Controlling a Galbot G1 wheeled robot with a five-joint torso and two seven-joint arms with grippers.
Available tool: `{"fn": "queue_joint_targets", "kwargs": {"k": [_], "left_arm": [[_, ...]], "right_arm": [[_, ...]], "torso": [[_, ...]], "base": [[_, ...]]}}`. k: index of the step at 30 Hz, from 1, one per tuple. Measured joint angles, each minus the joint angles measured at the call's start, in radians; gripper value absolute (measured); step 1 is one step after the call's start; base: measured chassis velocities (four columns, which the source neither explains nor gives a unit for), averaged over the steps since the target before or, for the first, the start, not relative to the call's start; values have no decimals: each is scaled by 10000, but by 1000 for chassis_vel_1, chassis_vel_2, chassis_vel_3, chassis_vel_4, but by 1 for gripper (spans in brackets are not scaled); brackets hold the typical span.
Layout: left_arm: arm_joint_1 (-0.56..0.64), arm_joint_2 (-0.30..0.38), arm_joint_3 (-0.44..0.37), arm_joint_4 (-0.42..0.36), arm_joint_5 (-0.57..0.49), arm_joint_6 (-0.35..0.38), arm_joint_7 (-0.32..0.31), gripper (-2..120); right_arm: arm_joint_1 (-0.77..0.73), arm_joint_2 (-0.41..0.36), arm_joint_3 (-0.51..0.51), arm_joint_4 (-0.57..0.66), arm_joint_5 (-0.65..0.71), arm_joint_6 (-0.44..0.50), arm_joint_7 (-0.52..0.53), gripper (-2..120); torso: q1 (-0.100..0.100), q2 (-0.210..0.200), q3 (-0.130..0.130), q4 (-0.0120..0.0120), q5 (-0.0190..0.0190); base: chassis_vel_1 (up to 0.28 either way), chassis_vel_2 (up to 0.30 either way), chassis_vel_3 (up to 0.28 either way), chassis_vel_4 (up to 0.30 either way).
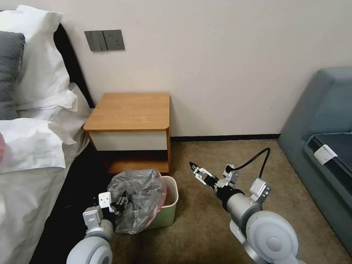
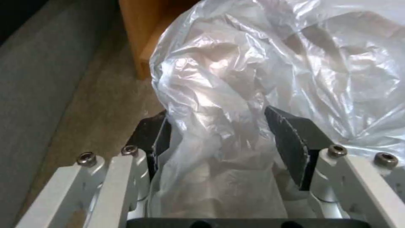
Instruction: Pick up the garbage bag from the table and place it over the trash can.
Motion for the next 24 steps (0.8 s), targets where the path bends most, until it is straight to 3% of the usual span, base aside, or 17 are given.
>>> {"fn": "queue_joint_targets", "kwargs": {"k": [10,24], "left_arm": [[-422,196,142,304,-24,263,-94,58],[-1126,433,327,809,-1032,1039,-617,56]], "right_arm": [[2,41,-4,-72,-40,0,-9,100],[-58,185,-11,-138,-189,3,-17,100]], "torso": [[0,0,1,0,0],[0,0,1,0,0]], "base": [[0,0,0,0],[0,0,0,0]]}}
